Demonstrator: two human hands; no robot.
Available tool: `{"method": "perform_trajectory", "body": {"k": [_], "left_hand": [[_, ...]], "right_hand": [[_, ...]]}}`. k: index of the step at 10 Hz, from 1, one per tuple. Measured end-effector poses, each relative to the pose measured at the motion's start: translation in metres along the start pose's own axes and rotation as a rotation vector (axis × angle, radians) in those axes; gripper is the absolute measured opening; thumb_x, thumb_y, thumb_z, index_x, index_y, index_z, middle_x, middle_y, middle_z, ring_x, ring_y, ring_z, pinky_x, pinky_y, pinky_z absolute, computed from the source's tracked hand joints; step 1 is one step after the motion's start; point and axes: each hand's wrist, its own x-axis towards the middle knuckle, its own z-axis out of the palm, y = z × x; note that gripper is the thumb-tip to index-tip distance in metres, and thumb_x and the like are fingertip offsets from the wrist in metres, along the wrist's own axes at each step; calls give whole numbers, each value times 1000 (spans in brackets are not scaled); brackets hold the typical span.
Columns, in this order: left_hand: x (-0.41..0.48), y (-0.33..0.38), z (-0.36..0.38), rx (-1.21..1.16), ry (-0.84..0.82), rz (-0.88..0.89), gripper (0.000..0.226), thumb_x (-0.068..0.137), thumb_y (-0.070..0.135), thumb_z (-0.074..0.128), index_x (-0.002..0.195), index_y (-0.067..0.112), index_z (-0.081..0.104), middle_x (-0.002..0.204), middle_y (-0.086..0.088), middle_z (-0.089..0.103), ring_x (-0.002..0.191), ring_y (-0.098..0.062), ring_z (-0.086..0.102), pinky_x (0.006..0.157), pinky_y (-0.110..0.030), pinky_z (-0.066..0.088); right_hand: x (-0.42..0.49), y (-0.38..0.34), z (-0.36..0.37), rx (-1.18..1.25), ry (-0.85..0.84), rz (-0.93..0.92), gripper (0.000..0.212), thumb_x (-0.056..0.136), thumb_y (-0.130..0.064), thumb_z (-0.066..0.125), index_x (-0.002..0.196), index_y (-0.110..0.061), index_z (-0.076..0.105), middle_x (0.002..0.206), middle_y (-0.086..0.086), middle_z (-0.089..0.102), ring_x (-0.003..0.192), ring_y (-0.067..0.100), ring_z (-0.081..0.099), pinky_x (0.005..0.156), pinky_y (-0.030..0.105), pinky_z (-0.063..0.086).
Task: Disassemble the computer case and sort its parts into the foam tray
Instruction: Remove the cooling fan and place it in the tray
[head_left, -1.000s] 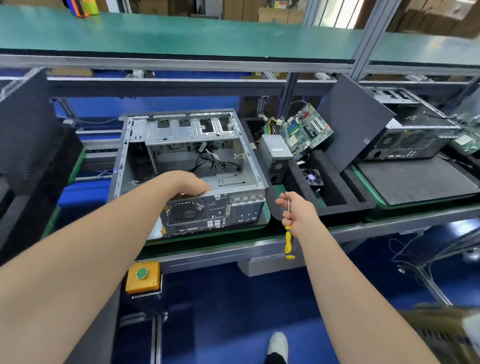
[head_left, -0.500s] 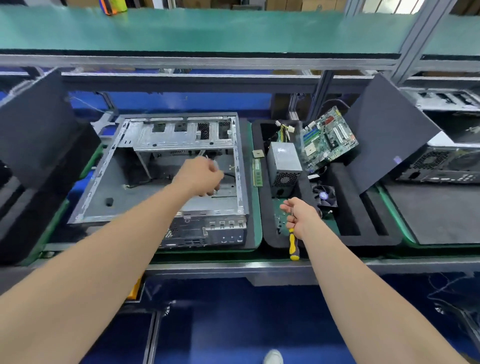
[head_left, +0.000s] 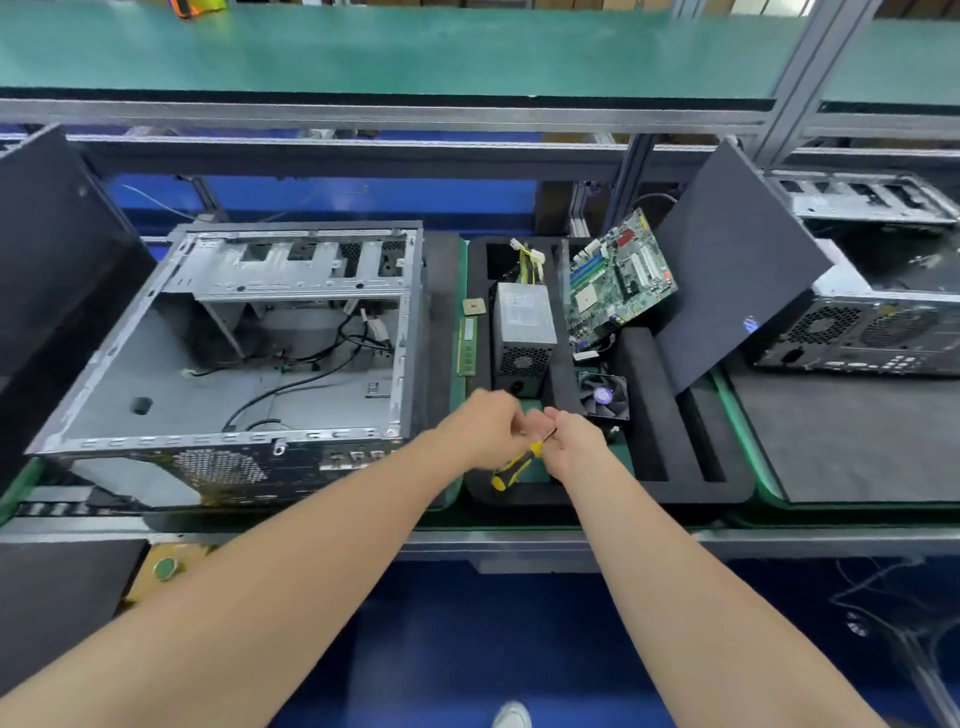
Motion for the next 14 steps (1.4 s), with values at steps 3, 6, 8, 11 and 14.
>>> {"method": "perform_trajectory", "body": {"k": [3, 6, 8, 11, 14], "left_hand": [[19, -6, 49, 26, -102, -129, 18, 86, 34, 76, 90, 16, 75, 87, -4, 73, 82, -23, 70, 78, -42, 62], [22, -12, 49, 116, -136, -139, 30, 85, 33, 76, 113, 23, 71, 105, 0, 68, 92, -23, 66, 84, -42, 60], [21, -10, 48, 141, -146, -152, 45, 83, 35, 75, 125, 26, 63, 114, 2, 64, 95, -21, 64, 80, -39, 60], [19, -3, 12, 12, 21, -112, 56, 89, 36, 67, 141, 23, 52, 132, -1, 61, 113, -21, 61, 93, -42, 56], [-51, -81, -133, -285, 437, -162, 17, 92, 20, 58, 90, 30, 72, 75, 12, 75, 58, -2, 66, 55, -20, 46]], "right_hand": [[-5, -2, -21, -373, 46, -71, 21, 108, -9, 46, 88, -12, 54, 93, 10, 63, 76, 22, 65, 72, 30, 62], [-25, -36, -32, -1108, 169, -403, 14, 104, -22, 42, 115, -14, 43, 84, 15, 74, 50, 26, 70, 47, 35, 60], [-21, -36, -31, -1063, 170, -411, 13, 103, -23, 44, 114, -16, 47, 75, 10, 76, 42, 19, 64, 46, 30, 56], [-33, -34, -11, -972, 216, -628, 18, 103, -28, 51, 117, -21, 60, 105, 5, 70, 89, 27, 64, 74, 37, 52], [-109, -35, 128, -926, -273, -942, 9, 99, -26, 60, 99, -26, 69, 73, -3, 69, 71, 13, 64, 60, 21, 43]]}}
